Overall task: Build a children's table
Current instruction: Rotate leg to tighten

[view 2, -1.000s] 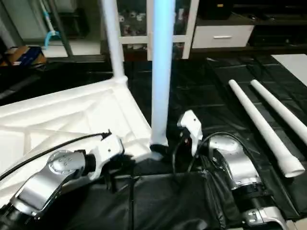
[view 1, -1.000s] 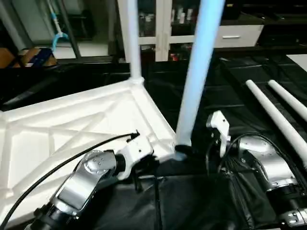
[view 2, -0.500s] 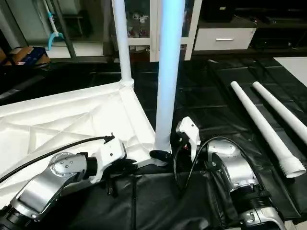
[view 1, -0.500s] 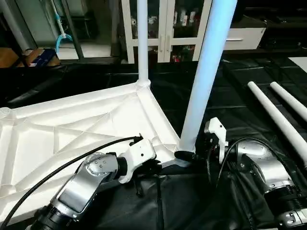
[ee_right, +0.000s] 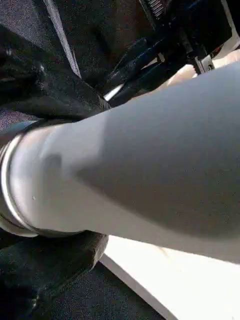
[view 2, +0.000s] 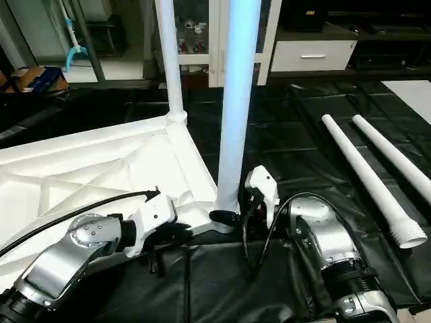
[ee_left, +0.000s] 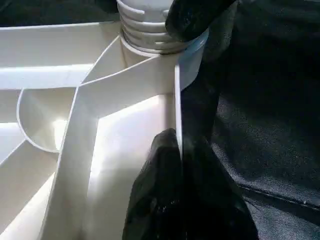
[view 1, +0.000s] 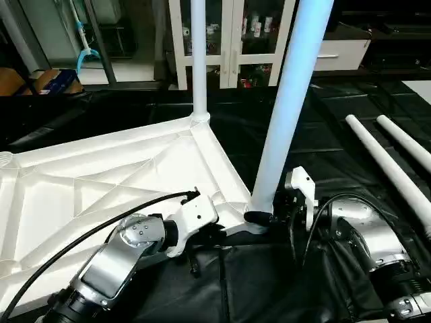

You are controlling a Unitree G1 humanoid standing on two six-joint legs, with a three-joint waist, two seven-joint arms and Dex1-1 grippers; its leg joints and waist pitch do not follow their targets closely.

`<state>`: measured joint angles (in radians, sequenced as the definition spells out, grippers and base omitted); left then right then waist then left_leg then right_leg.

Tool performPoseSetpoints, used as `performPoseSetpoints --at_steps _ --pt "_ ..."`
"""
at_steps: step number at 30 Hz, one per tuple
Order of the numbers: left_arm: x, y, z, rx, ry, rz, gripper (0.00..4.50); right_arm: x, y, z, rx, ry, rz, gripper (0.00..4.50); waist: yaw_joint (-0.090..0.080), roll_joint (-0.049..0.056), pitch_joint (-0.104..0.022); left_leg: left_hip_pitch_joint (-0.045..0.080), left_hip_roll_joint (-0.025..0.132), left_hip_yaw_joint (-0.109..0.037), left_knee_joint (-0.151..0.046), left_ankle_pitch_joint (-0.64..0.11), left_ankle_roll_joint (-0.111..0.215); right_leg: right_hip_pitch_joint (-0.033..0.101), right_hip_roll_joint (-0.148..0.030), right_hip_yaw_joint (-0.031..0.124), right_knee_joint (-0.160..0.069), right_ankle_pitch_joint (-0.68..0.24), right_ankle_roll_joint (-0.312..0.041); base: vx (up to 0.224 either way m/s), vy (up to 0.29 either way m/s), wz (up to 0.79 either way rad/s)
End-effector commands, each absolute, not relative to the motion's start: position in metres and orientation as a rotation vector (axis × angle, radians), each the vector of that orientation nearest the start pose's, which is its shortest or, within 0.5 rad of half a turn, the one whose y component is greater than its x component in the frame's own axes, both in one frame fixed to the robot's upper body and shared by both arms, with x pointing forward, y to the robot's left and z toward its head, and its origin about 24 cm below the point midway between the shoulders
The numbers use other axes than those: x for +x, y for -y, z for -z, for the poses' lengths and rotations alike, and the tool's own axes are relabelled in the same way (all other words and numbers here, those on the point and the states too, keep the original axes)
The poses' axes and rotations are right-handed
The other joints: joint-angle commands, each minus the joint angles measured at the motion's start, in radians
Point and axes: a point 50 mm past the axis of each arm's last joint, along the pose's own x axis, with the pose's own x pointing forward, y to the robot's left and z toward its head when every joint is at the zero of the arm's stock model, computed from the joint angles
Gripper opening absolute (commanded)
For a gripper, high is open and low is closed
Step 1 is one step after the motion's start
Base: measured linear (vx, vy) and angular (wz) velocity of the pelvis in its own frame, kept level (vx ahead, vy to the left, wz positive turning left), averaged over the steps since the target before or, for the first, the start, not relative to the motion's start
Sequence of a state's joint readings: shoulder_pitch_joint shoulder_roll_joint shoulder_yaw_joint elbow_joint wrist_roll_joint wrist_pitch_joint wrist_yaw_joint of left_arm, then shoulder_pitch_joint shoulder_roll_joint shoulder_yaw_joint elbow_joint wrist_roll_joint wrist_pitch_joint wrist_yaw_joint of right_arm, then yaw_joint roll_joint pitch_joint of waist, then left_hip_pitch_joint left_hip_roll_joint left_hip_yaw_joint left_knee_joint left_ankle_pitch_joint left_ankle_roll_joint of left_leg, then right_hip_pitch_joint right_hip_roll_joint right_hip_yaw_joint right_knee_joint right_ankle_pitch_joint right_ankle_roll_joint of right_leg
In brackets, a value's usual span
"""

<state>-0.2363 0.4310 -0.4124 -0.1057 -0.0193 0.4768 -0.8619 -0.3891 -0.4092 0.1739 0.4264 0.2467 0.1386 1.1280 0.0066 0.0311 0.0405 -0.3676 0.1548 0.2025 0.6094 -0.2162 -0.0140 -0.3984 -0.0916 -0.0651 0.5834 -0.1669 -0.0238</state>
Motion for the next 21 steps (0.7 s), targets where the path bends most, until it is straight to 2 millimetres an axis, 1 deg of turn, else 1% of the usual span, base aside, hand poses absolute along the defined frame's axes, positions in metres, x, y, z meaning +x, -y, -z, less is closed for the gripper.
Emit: performPoseSetpoints --at_steps 1,3,4,5,6,7,8,9,10,11,12,13,14,15,16,17,18,19,20,21 --pt "0.239 -0.101 -0.042 0.410 -0.483 1.228 0.00 0.294 0.162 -0.039 -0.110 -0.343 -1.130 2.72 0.001 -0.009 -0.056 0.009 0.077 -0.038 -0.078 -0.165 0.077 0.043 -0.061 0.045 -0.055 -0.202 -0.234 0.000 0.000 0.00" --pt "0.240 -0.101 -0.041 0.409 -0.487 1.215 0.00 0.296 0.160 -0.036 -0.121 -0.340 -1.084 2.71 0.001 -0.007 -0.054 0.010 0.077 -0.038 -0.080 -0.180 0.071 0.041 -0.060 0.044 -0.058 -0.222 -0.231 0.000 0.000 0.00" --pt "0.241 -0.101 -0.040 0.406 -0.488 1.201 0.00 0.298 0.160 -0.035 -0.131 -0.337 -1.047 2.70 -0.002 -0.008 -0.052 0.008 0.077 -0.040 -0.082 -0.202 0.061 0.042 -0.060 0.044 -0.060 -0.249 -0.225 0.000 0.000 0.00" --pt "0.243 -0.101 -0.040 0.404 -0.493 1.177 0.00 0.300 0.159 -0.033 -0.122 -0.337 -1.015 2.70 -0.006 -0.007 -0.051 0.009 0.077 -0.041 -0.085 -0.224 0.049 0.040 -0.060 0.044 -0.063 -0.277 -0.215 0.000 0.000 0.00" --pt "0.246 -0.100 -0.039 0.407 -0.493 1.156 0.00 0.303 0.158 -0.032 -0.126 -0.336 -0.971 2.70 -0.009 -0.009 -0.050 0.011 0.076 -0.042 -0.086 -0.247 0.037 0.039 -0.059 0.044 -0.068 -0.308 -0.205 0.000 0.000 0.00" --pt "0.248 -0.099 -0.039 0.410 -0.492 1.143 0.00 0.304 0.158 -0.031 -0.130 -0.334 -0.940 2.70 -0.010 -0.009 -0.049 0.012 0.076 -0.042 -0.087 -0.260 0.030 0.037 -0.059 0.044 -0.069 -0.326 -0.199 0.000 0.000 0.00" --pt "0.252 -0.098 -0.038 0.418 -0.493 1.103 0.00 0.306 0.155 -0.030 -0.119 -0.336 -0.897 2.69 -0.014 -0.007 -0.048 0.013 0.074 -0.043 -0.088 -0.288 0.018 0.035 -0.059 0.043 -0.073 -0.365 -0.188 0.000 0.000 0.00" --pt "0.252 -0.098 -0.038 0.418 -0.493 1.103 0.00 0.306 0.155 -0.030 -0.119 -0.336 -0.897 2.69 -0.017 -0.008 -0.047 0.014 0.075 -0.044 -0.088 -0.297 0.011 0.033 -0.059 0.043 -0.075 -0.377 -0.183 0.000 0.000 0.00" --pt "0.257 -0.095 -0.038 0.419 -0.497 1.061 0.00 0.310 0.153 -0.028 -0.112 -0.338 -0.832 2.69 -0.019 -0.007 -0.047 0.015 0.073 -0.046 -0.089 -0.322 0.000 0.032 -0.058 0.042 -0.077 -0.401 -0.173 0.000 0.000 0.00" --pt "0.269 -0.089 -0.037 0.410 -0.497 0.963 0.00 0.314 0.147 -0.024 -0.081 -0.343 -0.735 2.69 -0.022 -0.008 -0.044 0.017 0.072 -0.046 -0.089 -0.345 -0.010 0.026 -0.057 0.042 -0.082 -0.433 -0.161 0.000 0.000 0.00" --pt "0.270 -0.089 -0.037 0.408 -0.498 0.952 0.00 0.315 0.147 -0.024 -0.081 -0.342 -0.726 2.69 -0.029 -0.007 -0.044 0.018 0.070 -0.048 -0.089 -0.360 -0.021 0.025 -0.058 0.041 -0.085 -0.451 -0.154 0.000 0.000 0.00" --pt "0.280 -0.083 -0.037 0.382 -0.503 0.860 0.00 0.320 0.141 -0.021 -0.079 -0.340 -0.639 2.69 -0.029 -0.007 -0.047 0.018 0.069 -0.051 -0.088 -0.366 -0.024 0.027 -0.059 0.039 -0.084 -0.459 -0.149 0.000 0.000 0.00" --pt "0.283 -0.080 -0.037 0.372 -0.506 0.833 0.00 0.321 0.140 -0.021 -0.076 -0.341 -0.608 2.69 -0.032 -0.008 -0.044 0.020 0.068 -0.049 -0.088 -0.376 -0.027 0.021 -0.059 0.038 -0.091 -0.480 -0.140 0.000 0.000 0.00" --pt "0.289 -0.077 -0.038 0.337 -0.510 0.777 0.00 0.325 0.137 -0.019 -0.070 -0.344 -0.524 2.69 -0.033 -0.003 -0.046 0.020 0.069 -0.052 -0.088 -0.381 -0.033 0.024 -0.060 0.037 -0.091 -0.483 -0.134 0.000 0.000 0.00" --pt "0.293 -0.074 -0.038 0.314 -0.513 0.741 0.00 0.328 0.135 -0.018 -0.064 -0.348 -0.468 2.69 -0.037 -0.005 -0.047 0.016 0.067 -0.051 -0.088 -0.376 -0.032 0.024 -0.060 0.036 -0.093 -0.478 -0.134 0.000 0.000 0.00" --pt "0.293 -0.074 -0.038 0.314 -0.513 0.741 0.00 0.328 0.135 -0.018 -0.064 -0.348 -0.468 2.69 -0.036 -0.007 -0.048 0.012 0.066 -0.054 -0.090 -0.372 -0.030 0.027 -0.060 0.034 -0.093 -0.471 -0.128 0.000 0.000 0.00" --pt "0.296 -0.071 -0.037 0.302 -0.518 0.713 0.00 0.330 0.131 -0.017 -0.038 -0.355 -0.412 2.69 -0.034 -0.004 -0.049 0.013 0.068 -0.054 -0.091 -0.382 -0.025 0.027 -0.061 0.034 -0.093 -0.465 -0.123 0.000 0.000 0.00" --pt "0.299 -0.069 -0.036 0.303 -0.518 0.688 0.00 0.332 0.127 -0.017 -0.020 -0.355 -0.369 2.69 -0.037 -0.006 -0.046 0.012 0.067 -0.052 -0.090 -0.389 -0.021 0.022 -0.060 0.034 -0.097 -0.471 -0.121 0.000 0.000 0.00" --pt "0.302 -0.066 -0.035 0.316 -0.517 0.672 0.00 0.333 0.116 -0.019 0.009 -0.338 -0.349 2.69 -0.040 -0.010 -0.046 0.016 0.062 -0.052 -0.089 -0.407 -0.021 0.019 -0.059 0.031 -0.102 -0.506 -0.110 0.000 0.000 0.00" --pt "0.302 -0.066 -0.035 0.316 -0.517 0.672 0.00 0.333 0.116 -0.019 0.009 -0.338 -0.349 2.69 -0.039 -0.005 -0.048 0.020 0.061 -0.053 -0.087 -0.414 -0.020 0.015 -0.060 0.030 -0.105 -0.530 -0.099 0.000 0.000 0.00"
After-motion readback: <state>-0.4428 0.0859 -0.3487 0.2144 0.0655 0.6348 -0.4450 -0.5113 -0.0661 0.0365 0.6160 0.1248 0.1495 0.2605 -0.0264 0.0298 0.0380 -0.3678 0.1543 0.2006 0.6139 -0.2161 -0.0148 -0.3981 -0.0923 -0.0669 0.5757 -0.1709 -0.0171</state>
